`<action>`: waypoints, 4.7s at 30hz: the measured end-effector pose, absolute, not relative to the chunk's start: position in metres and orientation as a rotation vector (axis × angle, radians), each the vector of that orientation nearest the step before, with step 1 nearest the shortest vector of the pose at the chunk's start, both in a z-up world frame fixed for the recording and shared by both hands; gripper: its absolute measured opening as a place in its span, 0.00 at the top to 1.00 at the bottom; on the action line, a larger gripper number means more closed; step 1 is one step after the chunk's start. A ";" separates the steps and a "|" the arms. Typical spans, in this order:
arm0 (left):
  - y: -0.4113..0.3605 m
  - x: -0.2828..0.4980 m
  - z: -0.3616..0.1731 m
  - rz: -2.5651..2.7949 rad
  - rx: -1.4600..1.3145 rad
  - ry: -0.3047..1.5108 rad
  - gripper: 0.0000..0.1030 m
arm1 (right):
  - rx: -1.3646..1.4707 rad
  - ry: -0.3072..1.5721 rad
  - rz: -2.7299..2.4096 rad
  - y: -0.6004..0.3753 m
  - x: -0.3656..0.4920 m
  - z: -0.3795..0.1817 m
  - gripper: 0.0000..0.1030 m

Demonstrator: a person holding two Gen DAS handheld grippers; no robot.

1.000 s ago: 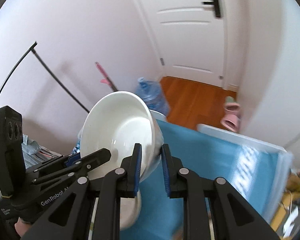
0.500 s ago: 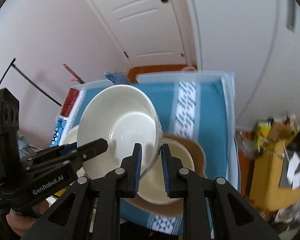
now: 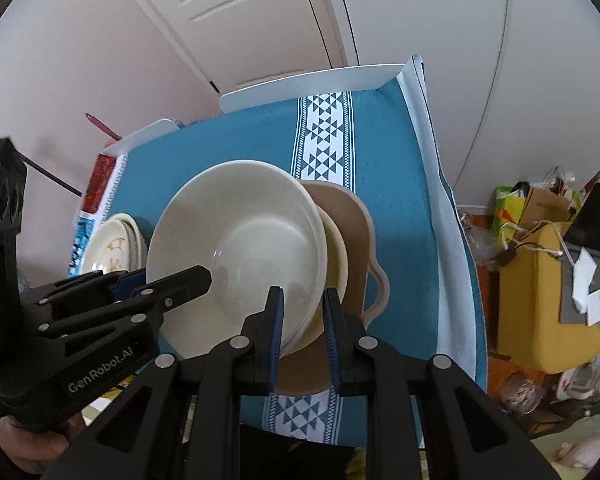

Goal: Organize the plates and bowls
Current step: 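Carry the white bowl into the cream bowl and open both grippers, then close both grippers on the beige dish rim holding the nested bowls, then carry the dish with bowls onto the plate stack and open both grippers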

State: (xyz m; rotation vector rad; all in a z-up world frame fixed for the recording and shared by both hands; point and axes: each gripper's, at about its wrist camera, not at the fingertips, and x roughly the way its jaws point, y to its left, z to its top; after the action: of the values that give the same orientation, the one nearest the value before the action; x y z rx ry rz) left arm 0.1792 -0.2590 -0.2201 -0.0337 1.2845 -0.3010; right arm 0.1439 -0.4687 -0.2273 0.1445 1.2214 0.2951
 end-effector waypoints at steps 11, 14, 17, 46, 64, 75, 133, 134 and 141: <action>-0.275 0.183 -0.228 -0.283 0.098 1.287 0.82 | 0.123 1.258 0.286 -0.469 0.145 -0.238 0.83; -0.278 0.183 -0.228 -0.276 0.127 1.285 0.82 | 0.117 1.262 0.283 -0.469 0.146 -0.238 0.83; -0.281 0.183 -0.227 -0.268 0.148 1.283 0.82 | 0.107 1.268 0.281 -0.468 0.147 -0.238 0.83; -0.247 0.182 -0.170 -0.266 0.066 1.159 0.81 | 0.123 1.190 0.301 -0.476 0.144 -0.192 0.82; -0.211 0.169 -0.183 -0.355 0.271 1.183 0.00 | -0.011 1.233 0.215 -0.510 0.122 -0.188 0.00; -0.229 0.184 -0.241 -0.447 0.340 1.343 0.03 | -0.094 1.424 0.270 -0.490 0.138 -0.248 0.12; -0.111 0.165 -0.172 -0.421 0.269 1.206 0.85 | -0.257 1.252 0.632 -0.344 0.130 -0.186 0.80; -0.102 0.165 -0.173 -0.419 0.274 1.209 0.85 | -0.259 1.249 0.631 -0.334 0.128 -0.186 0.80; -0.023 0.161 -0.187 -0.428 0.296 1.237 0.85 | -0.235 1.268 0.611 -0.259 0.119 -0.203 0.80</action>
State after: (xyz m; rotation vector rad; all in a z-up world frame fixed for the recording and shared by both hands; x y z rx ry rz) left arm 0.1610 -0.0232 -0.1869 0.2964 1.2370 -0.4279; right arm 0.1185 -0.2588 -0.2028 -0.2347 1.2682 0.6110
